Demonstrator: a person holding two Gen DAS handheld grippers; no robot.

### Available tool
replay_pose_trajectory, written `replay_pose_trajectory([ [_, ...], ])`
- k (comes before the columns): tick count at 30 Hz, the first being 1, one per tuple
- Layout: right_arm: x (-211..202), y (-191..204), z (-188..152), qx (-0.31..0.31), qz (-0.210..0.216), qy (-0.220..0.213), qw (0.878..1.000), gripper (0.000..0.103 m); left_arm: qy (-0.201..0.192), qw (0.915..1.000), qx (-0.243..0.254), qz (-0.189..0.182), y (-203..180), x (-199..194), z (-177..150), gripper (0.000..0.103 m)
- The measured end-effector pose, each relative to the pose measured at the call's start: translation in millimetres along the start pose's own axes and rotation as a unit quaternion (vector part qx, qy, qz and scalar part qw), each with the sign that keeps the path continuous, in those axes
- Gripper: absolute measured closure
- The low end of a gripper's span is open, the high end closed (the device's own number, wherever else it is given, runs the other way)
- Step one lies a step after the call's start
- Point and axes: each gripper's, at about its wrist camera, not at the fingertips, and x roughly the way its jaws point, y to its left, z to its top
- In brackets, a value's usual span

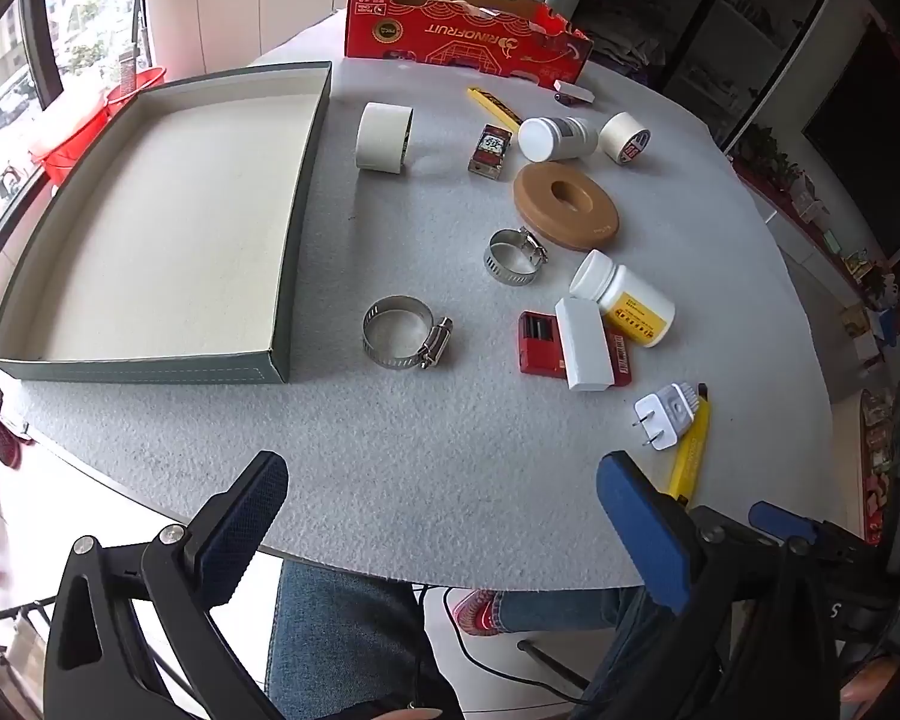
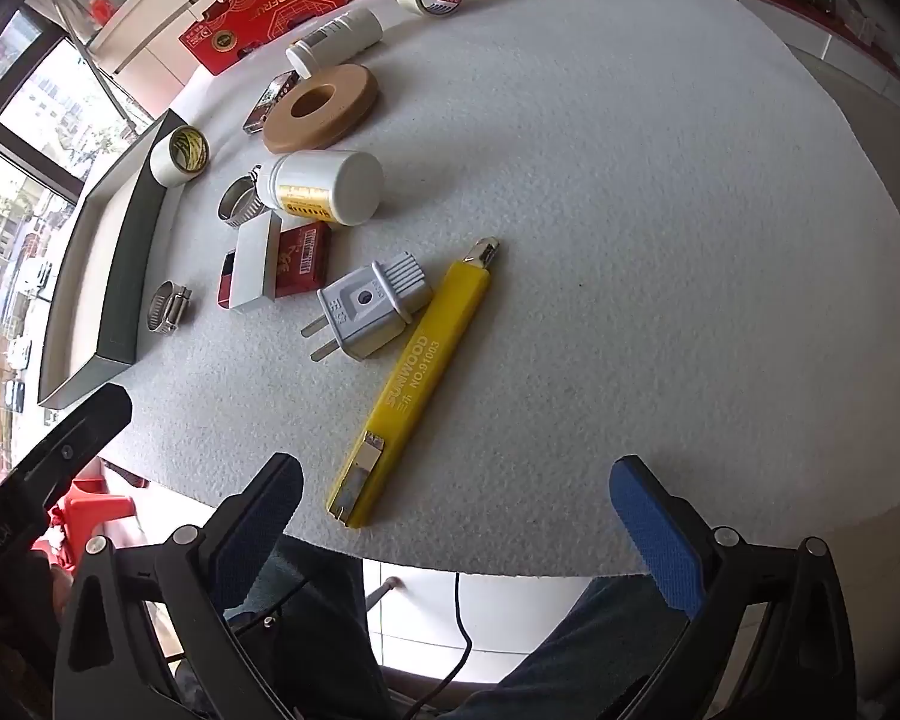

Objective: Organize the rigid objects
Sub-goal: 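Grasp the larger steel hose clamp with the left gripper while the right gripper approaches the yellow knife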

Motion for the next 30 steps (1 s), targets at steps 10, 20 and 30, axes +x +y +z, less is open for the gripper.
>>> replay_pose_trajectory([
  [10,-2.4,-9.7,1.3,0.0,0.004,0.0,1.0,0.0,0.016,0.9996,0.021,0.007,-11.9,9.4,10.0,0.0],
  [20,-2.2,-16.3,9.8,0.009,-0.005,-0.004,1.0,0.0,0.02,0.9996,-0.003,-0.019,-3.9,12.6,15.9,0.0],
  [30,-5.0,-19.0,13.0,-0.001,-0.015,0.003,1.0,0.0,0.016,0.9996,0.021,0.003,-5.9,20.3,23.6,0.0],
])
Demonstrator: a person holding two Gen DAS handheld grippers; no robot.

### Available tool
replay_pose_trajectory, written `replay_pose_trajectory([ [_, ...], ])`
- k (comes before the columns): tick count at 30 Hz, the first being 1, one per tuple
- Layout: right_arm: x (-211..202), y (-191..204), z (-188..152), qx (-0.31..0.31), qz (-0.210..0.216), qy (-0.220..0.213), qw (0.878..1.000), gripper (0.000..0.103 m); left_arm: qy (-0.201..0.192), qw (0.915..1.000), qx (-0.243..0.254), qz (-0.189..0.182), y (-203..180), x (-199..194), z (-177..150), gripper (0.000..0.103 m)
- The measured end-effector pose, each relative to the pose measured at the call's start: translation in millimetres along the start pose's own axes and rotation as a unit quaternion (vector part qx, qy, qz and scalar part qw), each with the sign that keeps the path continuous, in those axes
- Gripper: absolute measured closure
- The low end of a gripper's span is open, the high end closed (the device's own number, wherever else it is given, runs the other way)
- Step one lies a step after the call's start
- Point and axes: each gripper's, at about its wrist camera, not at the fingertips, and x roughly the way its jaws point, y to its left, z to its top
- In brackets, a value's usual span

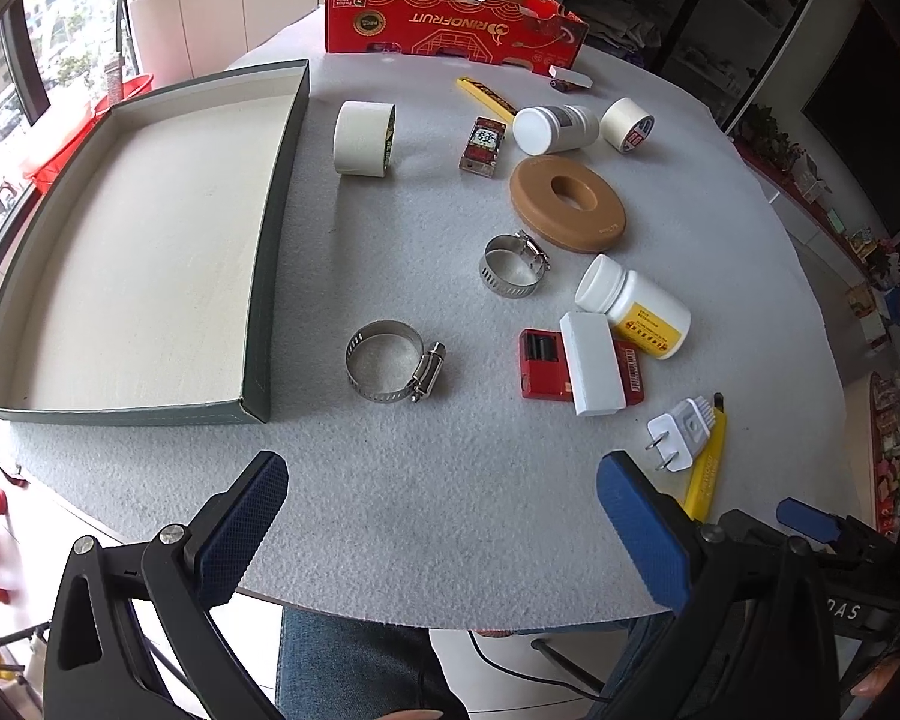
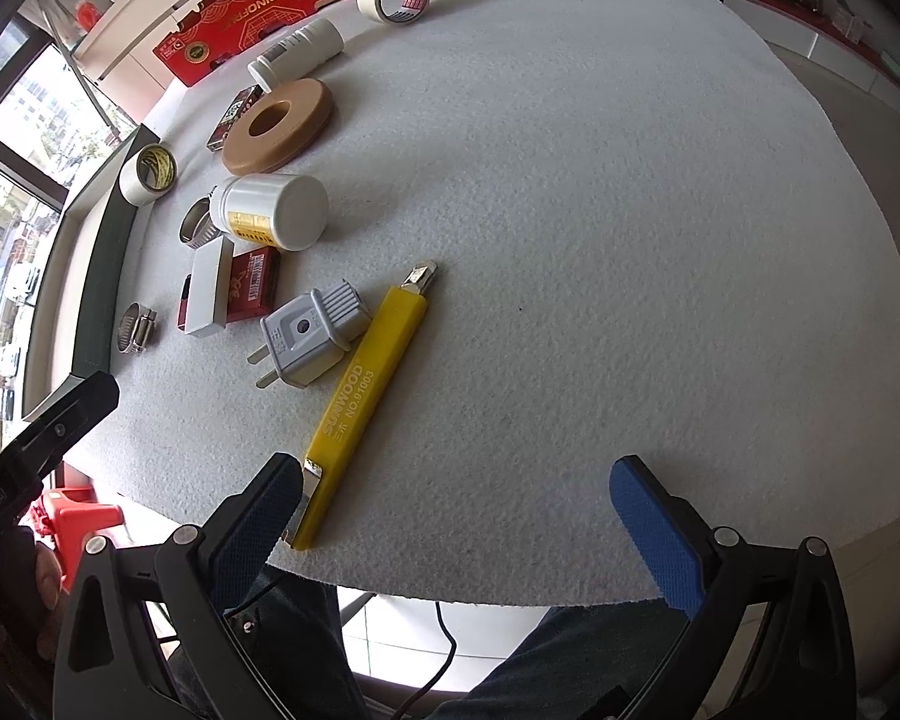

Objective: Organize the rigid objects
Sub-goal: 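Grasp the larger steel hose clamp with the left gripper while the right gripper approaches the yellow knife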

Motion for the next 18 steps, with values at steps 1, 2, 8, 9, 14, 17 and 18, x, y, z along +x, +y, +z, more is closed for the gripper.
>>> replay_pose_trajectory([
  [1,-0.2,0.9,0.0,-0.005,-0.004,0.002,1.0,0.0,-0.001,1.0,0.003,-0.001,-1.3,0.5,0.8,0.0],
  [2,-0.8,2.0,0.2,-0.011,-0.009,0.001,1.0,0.0,-0.001,1.0,0.006,-0.003,-2.6,0.9,1.2,0.0],
  [8,0.9,21.0,-0.1,-0.052,-0.029,0.003,0.998,0.0,-0.015,0.9986,0.048,0.017,-10.4,11.9,13.1,0.0],
  [9,3.0,25.3,0.4,-0.056,-0.023,0.004,0.998,0.0,-0.019,0.9981,0.054,0.021,-11.5,15.3,16.3,0.0],
  [14,16.7,54.3,4.1,-0.1,-0.052,-0.005,0.994,0.0,-0.022,0.9965,0.075,0.03,-13.0,31.9,23.3,0.0],
  [17,27.0,69.3,2.1,-0.144,-0.087,-0.019,0.986,0.0,-0.018,0.9965,0.071,0.039,-7.9,39.7,24.6,0.0],
  [18,27.2,69.1,1.9,-0.149,-0.084,-0.025,0.985,0.0,-0.015,0.9967,0.069,0.038,-6.1,41.9,24.9,0.0],
])
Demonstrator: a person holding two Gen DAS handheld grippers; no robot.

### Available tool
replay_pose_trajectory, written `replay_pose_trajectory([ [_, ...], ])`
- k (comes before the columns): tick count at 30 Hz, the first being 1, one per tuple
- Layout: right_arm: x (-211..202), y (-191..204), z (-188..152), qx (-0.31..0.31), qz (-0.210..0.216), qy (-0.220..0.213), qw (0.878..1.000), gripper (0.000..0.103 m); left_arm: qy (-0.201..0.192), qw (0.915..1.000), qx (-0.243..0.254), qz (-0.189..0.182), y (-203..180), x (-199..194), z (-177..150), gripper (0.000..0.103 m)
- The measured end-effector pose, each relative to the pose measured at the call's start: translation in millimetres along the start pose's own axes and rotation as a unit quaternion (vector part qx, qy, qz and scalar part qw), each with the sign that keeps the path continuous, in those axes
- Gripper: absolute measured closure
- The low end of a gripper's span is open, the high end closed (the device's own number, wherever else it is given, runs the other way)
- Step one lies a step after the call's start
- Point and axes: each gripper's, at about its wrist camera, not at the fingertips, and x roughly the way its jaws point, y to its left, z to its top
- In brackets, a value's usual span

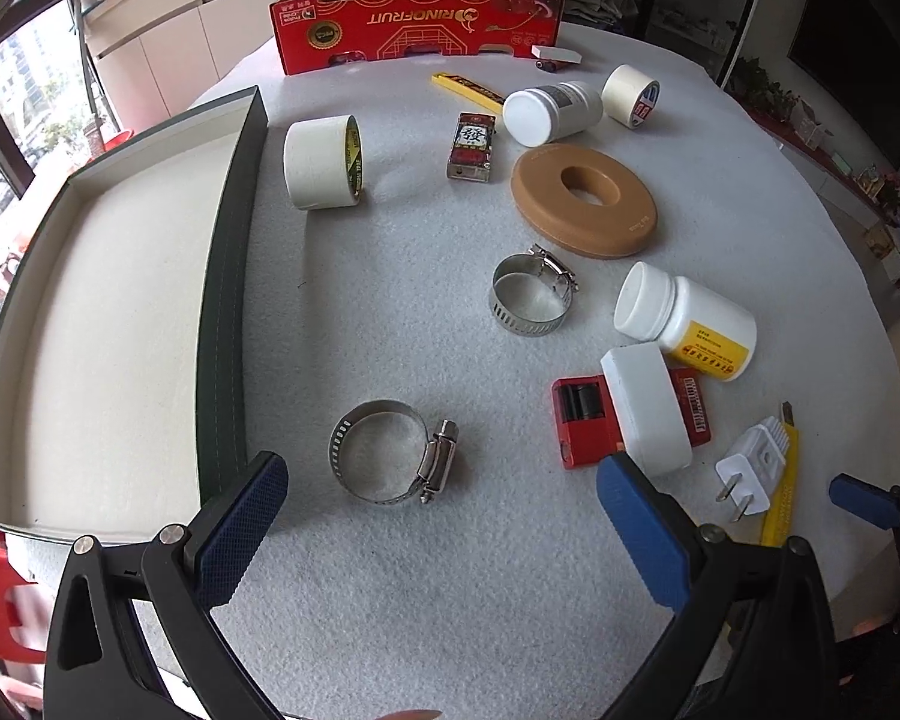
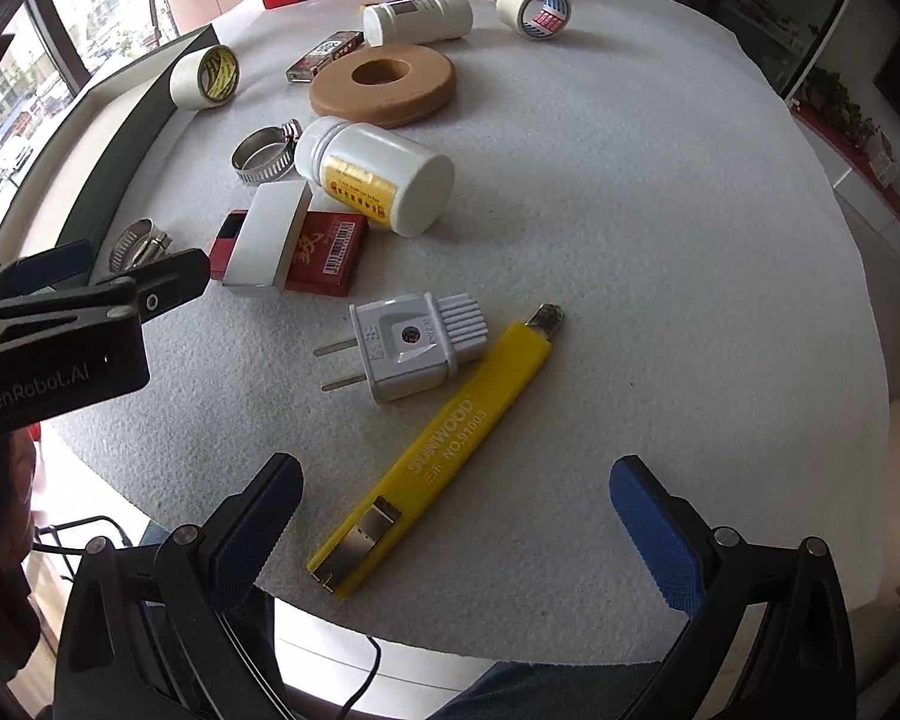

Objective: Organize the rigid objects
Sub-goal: 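Grasp the larger steel hose clamp with the left gripper while the right gripper approaches the yellow knife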

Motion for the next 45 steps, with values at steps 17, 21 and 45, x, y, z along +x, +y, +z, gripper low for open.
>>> replay_pose_trajectory([
  [17,25.0,-80.5,8.7,0.088,-0.011,0.032,0.995,0.0,-0.015,0.9993,0.033,0.001,-10.6,12.7,1.9,0.0],
  [21,30.2,-67.1,15.3,0.069,-0.005,0.024,0.997,0.0,-0.027,0.9982,0.054,0.002,2.2,10.5,0.6,0.0],
  [45,32.4,-64.8,19.2,0.045,-0.003,0.021,0.999,0.0,-0.022,0.9978,0.06,-0.016,-9.5,14.6,4.6,0.0],
])
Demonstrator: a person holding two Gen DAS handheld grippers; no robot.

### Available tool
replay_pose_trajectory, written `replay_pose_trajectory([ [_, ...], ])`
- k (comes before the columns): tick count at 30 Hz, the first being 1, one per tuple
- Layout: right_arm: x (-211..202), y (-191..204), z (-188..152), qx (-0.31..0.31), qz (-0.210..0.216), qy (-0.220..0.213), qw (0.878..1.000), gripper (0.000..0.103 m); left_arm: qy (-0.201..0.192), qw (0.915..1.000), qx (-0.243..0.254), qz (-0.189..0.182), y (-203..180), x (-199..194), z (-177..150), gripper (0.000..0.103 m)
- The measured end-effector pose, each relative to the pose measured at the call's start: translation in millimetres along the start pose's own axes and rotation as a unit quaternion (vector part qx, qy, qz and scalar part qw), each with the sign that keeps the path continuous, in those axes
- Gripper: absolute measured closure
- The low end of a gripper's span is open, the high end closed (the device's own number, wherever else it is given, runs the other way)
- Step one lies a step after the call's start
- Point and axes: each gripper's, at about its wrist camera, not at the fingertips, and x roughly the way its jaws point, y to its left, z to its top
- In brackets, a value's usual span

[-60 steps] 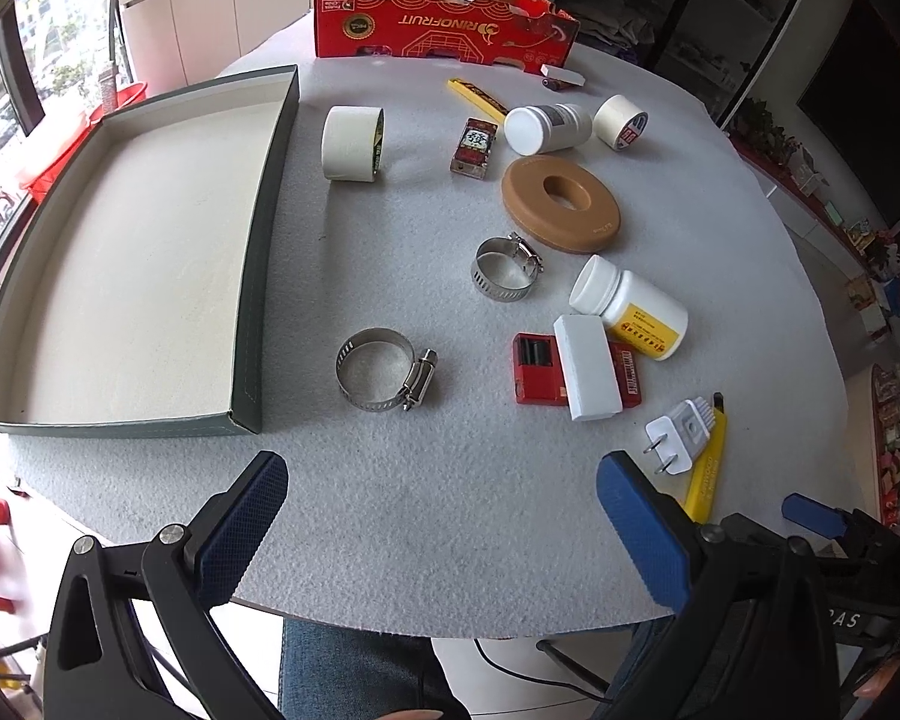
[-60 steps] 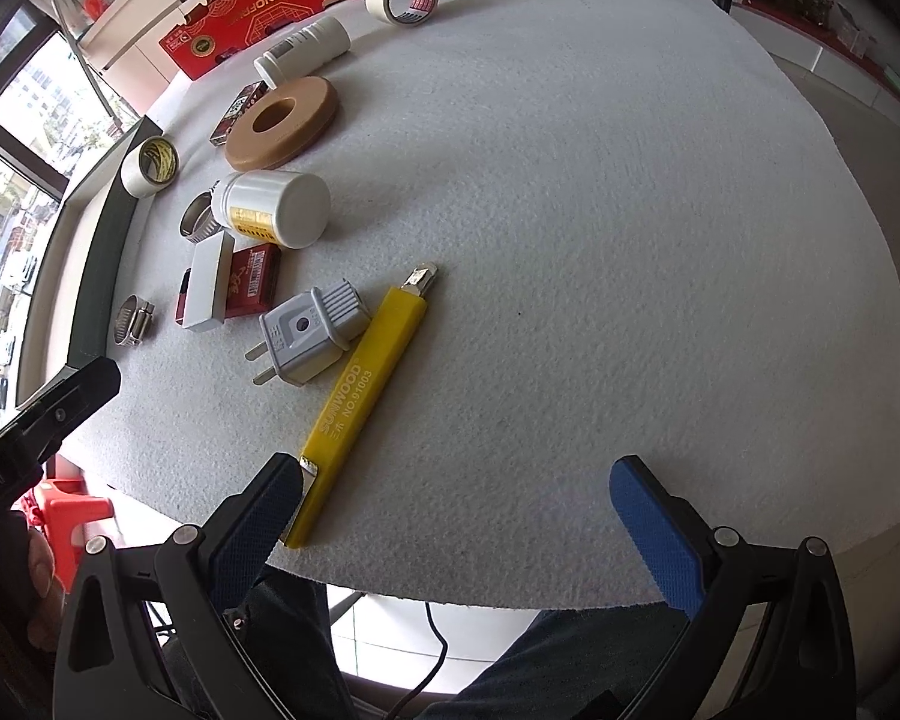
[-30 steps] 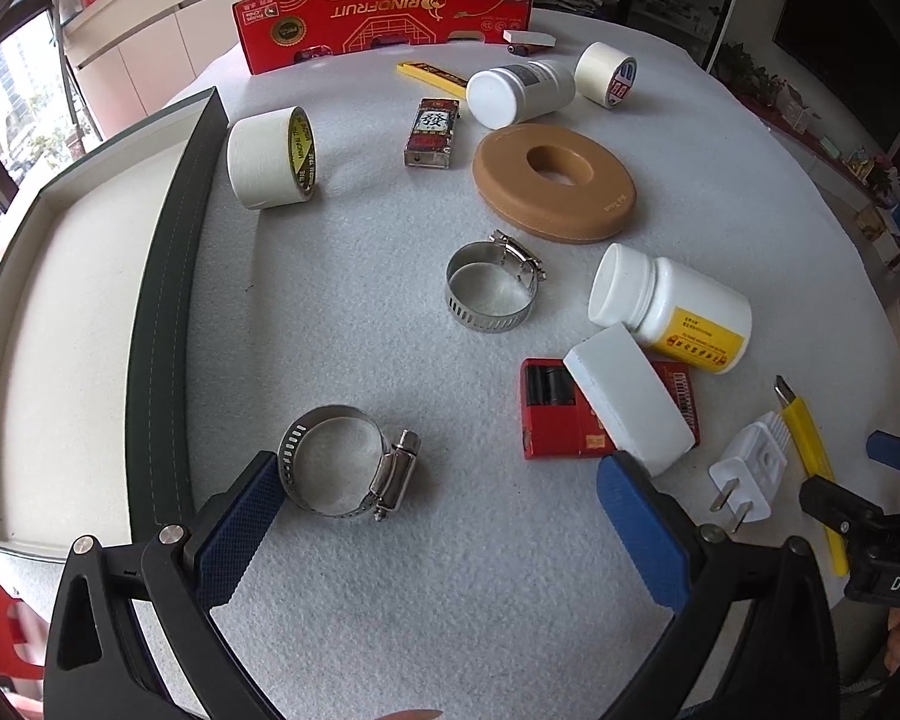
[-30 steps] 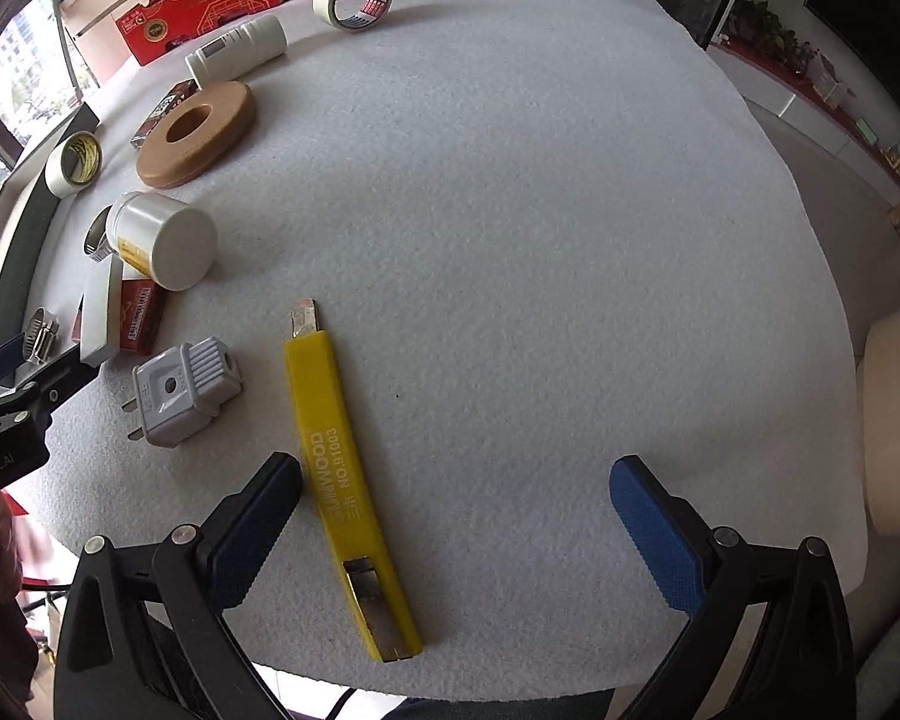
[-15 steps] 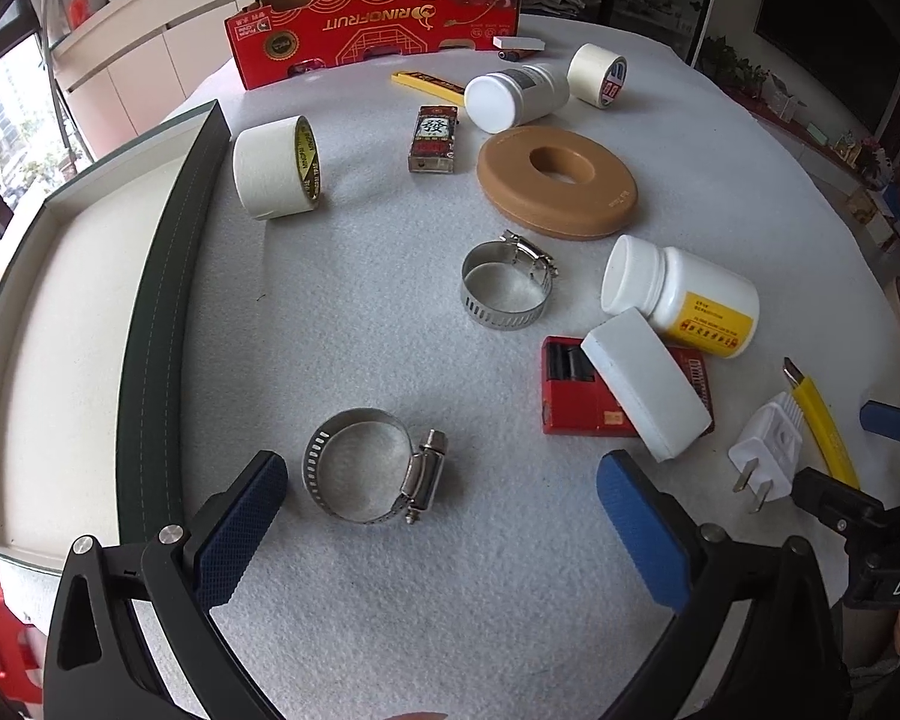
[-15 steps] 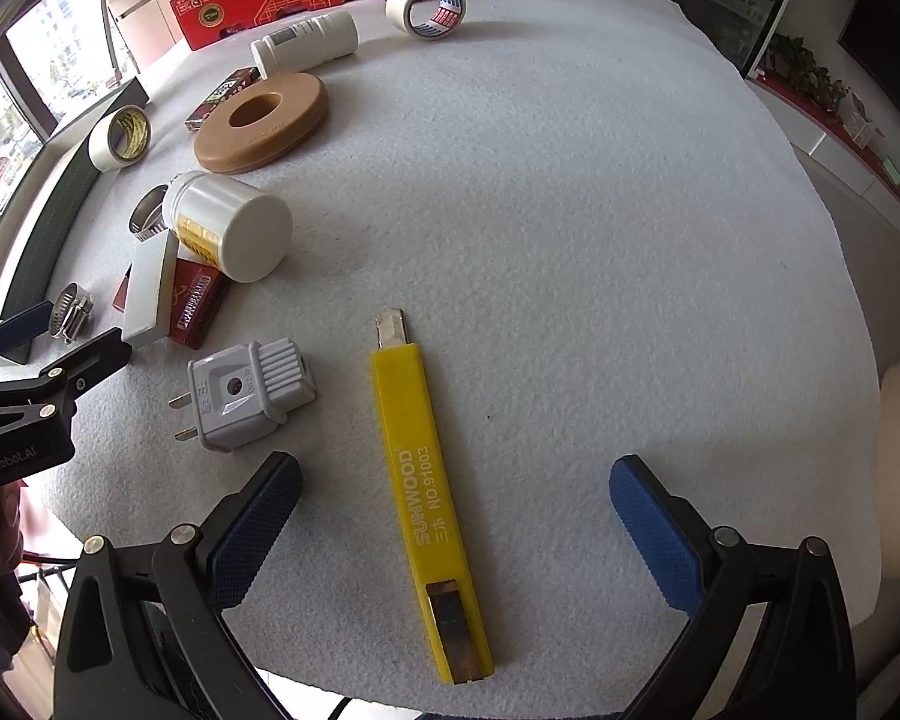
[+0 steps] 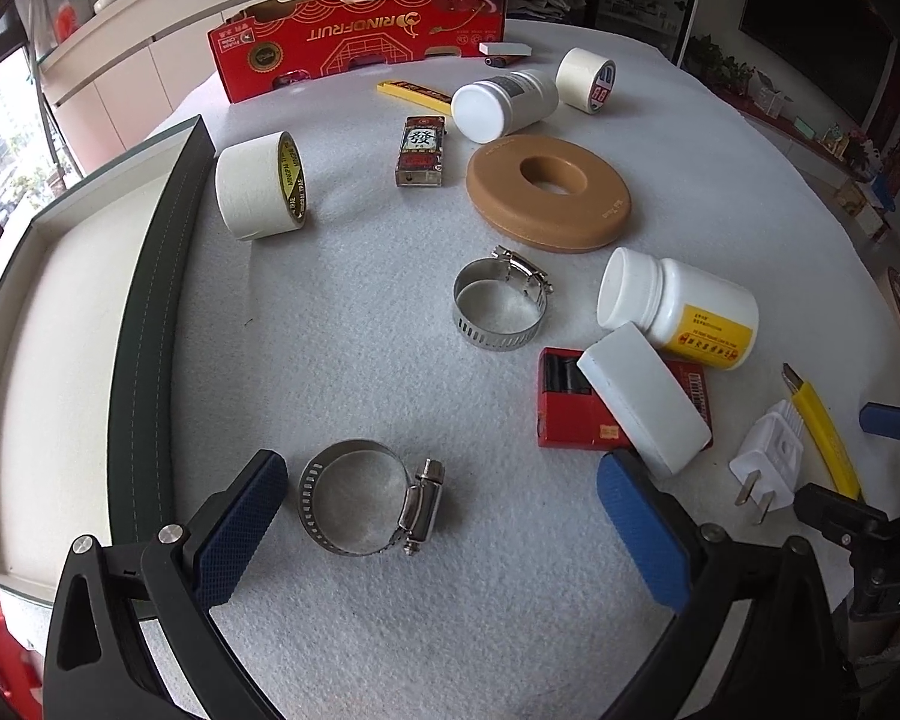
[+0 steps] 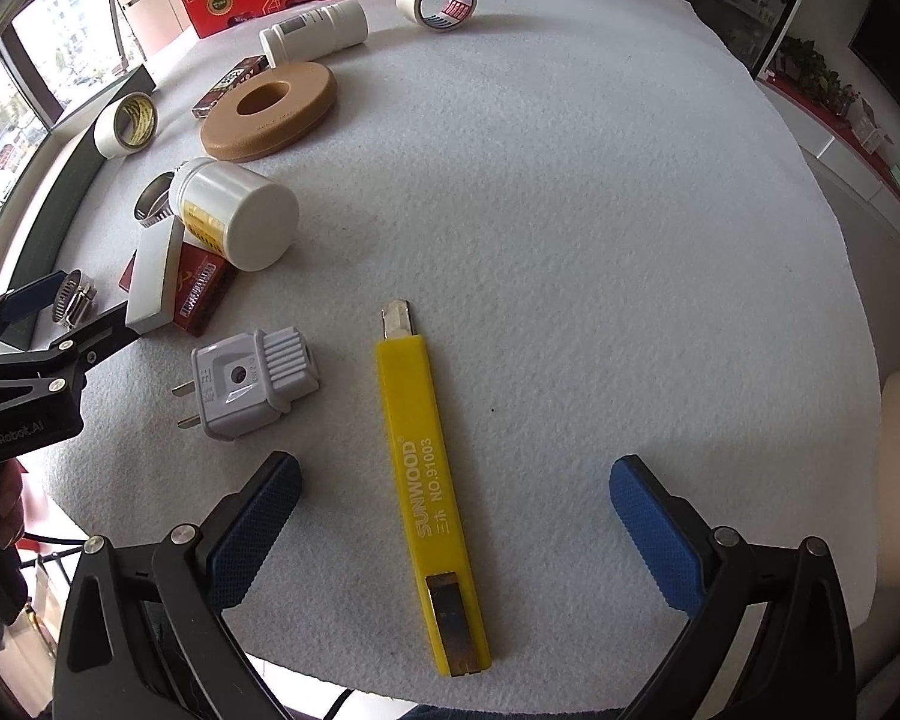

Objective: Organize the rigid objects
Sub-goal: 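Grasp the larger steel hose clamp with the left gripper while the right gripper approaches the yellow knife, then grasp the yellow utility knife with the right gripper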

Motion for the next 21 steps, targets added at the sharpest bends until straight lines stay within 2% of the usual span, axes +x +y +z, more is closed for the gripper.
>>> replay_pose_trajectory([
  [3,0.2,6.5,-1.2,-0.011,0.002,0.0,1.0,0.0,0.007,0.9999,-0.008,0.002,-0.8,-1.1,-2.1,0.001],
  [6,-2.0,12.5,-1.6,-0.021,0.005,-0.005,1.0,0.006,0.012,0.9999,-0.009,0.002,-2.4,-4.4,-3.3,0.008],
  [9,-6.6,21.4,-2.1,-0.035,0.009,-0.012,0.999,0.021,0.011,0.9999,-0.007,-0.001,-5.2,-11.0,-4.1,0.029],
  [11,-8.7,26.4,-0.9,-0.04,0.011,-0.014,0.999,0.031,0.011,0.9999,-0.004,-0.001,-6.7,-14.8,-4.2,0.058],
  [13,-11.3,30.4,0.3,-0.042,0.011,-0.02,0.999,0.052,0.015,0.9998,-0.006,-0.007,-6.7,-16.1,-4.5,0.057],
  [14,-11.9,32.3,0.8,-0.043,0.011,-0.022,0.999,0.059,0.016,0.9998,-0.005,-0.006,-7.0,-16.6,-5.3,0.057],
  [16,-12.6,28.3,-3.4,-0.038,0.016,-0.027,0.999,0.084,0.018,0.9998,-0.007,-0.005,-7.6,-17.9,-6.8,0.057],
  [21,-15.4,23.9,-2.9,-0.01,0.038,-0.033,0.999,0.086,0.021,0.9992,-0.027,-0.022,-6.6,-23.7,-11.2,0.057],
])
